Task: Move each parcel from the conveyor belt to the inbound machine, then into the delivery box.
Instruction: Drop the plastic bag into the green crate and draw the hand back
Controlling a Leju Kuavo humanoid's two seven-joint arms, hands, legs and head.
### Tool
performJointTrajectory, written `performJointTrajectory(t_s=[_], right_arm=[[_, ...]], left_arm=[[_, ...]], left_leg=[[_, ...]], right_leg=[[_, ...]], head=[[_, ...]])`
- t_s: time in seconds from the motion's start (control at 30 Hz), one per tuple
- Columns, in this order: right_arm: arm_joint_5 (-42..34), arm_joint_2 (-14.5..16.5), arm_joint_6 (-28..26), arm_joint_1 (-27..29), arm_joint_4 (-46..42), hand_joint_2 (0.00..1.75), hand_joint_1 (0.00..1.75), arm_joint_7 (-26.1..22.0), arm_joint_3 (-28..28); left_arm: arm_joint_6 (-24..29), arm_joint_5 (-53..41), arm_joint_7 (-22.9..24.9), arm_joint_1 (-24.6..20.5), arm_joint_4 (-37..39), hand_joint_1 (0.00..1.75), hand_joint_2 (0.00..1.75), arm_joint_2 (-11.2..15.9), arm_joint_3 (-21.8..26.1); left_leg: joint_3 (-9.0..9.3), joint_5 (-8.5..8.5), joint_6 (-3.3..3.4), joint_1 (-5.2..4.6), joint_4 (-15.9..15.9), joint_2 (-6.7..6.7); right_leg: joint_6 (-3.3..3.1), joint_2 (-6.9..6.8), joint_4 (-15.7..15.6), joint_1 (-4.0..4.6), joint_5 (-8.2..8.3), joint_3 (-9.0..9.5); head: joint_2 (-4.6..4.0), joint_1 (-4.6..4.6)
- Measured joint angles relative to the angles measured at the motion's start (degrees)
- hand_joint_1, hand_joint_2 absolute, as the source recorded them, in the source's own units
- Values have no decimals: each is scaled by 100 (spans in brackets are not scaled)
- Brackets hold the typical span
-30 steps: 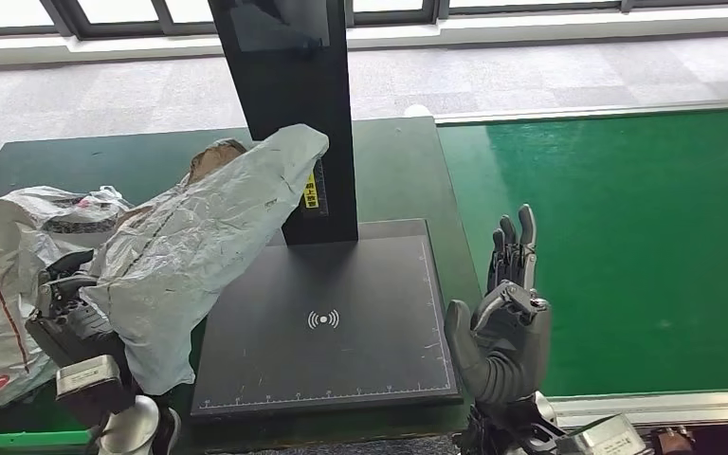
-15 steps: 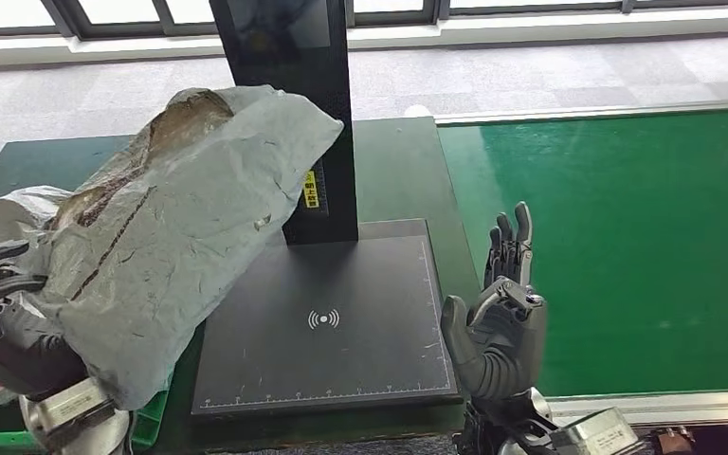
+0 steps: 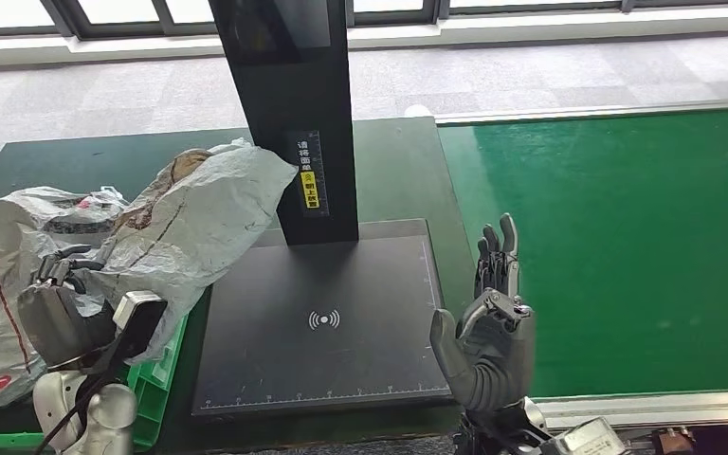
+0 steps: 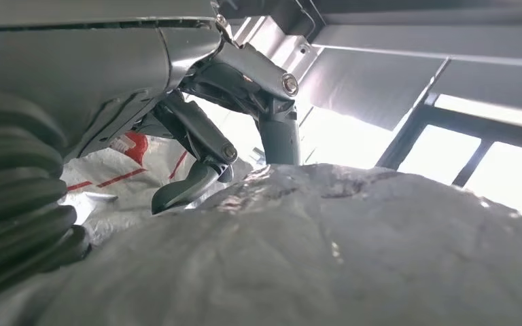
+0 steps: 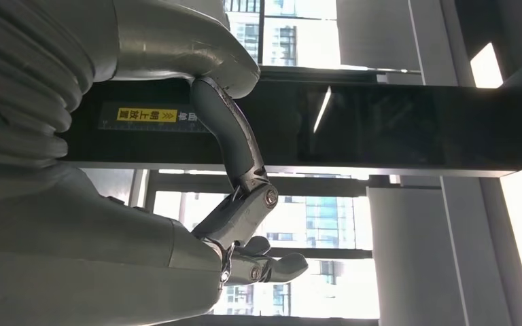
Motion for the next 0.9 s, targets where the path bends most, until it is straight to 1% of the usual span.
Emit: performJointTrajectory(t_s=[0.13, 0.23, 0.33, 0.43, 0.6, 0.8, 0.9], right_arm=[[10, 0, 39, 45, 0, 175, 0, 1, -1], [27, 0, 31, 69, 0, 175, 0, 1, -1], [27, 0, -2, 88, 0, 175, 0, 1, -1], [24, 0, -20, 103, 0, 175, 0, 1, -1], [18, 0, -24, 114, 0, 175, 0, 1, -1], [16, 0, -51, 133, 0, 175, 0, 0, -1], [19, 0, -81, 152, 0, 175, 0, 0, -1]], left_arm=[[-58, -385, 372, -185, 295, 175, 175, 55, 156], [-12, -491, 495, -265, 410, 175, 175, 74, 245], [154, -475, 542, -265, 389, 175, 175, 90, 380], [298, -431, 512, -176, 238, 175, 175, 91, 562], [332, -392, 463, -58, 83, 175, 175, 92, 738], [338, -105, -2, 121, -290, 175, 175, 49, 1075], [339, 131, -154, 139, -502, 175, 175, 101, 1197]], left_leg=[[-29, -12, 3, -5, -6, 3], [-25, -15, 2, -4, -7, 6], [-21, -12, -2, -4, -9, 10], [-1, -13, -4, -4, -9, 16], [27, -10, -5, -4, -10, 8], [20, -10, -4, -3, -8, 13], [18, -9, -3, -3, -6, 9]], right_leg=[[3, 1, 0, -4, -9, 15], [5, 2, 1, -4, -11, 20], [3, 8, 5, -3, -11, 23], [2, 16, 7, -3, -11, 19], [2, 8, 7, -3, -12, 19], [2, 11, 6, 0, -11, 7], [2, 8, 6, 0, -11, 8]], head=[[0, 0], [0, 0], [0, 0], [0, 0], [0, 0], [0, 0], [0, 0]])
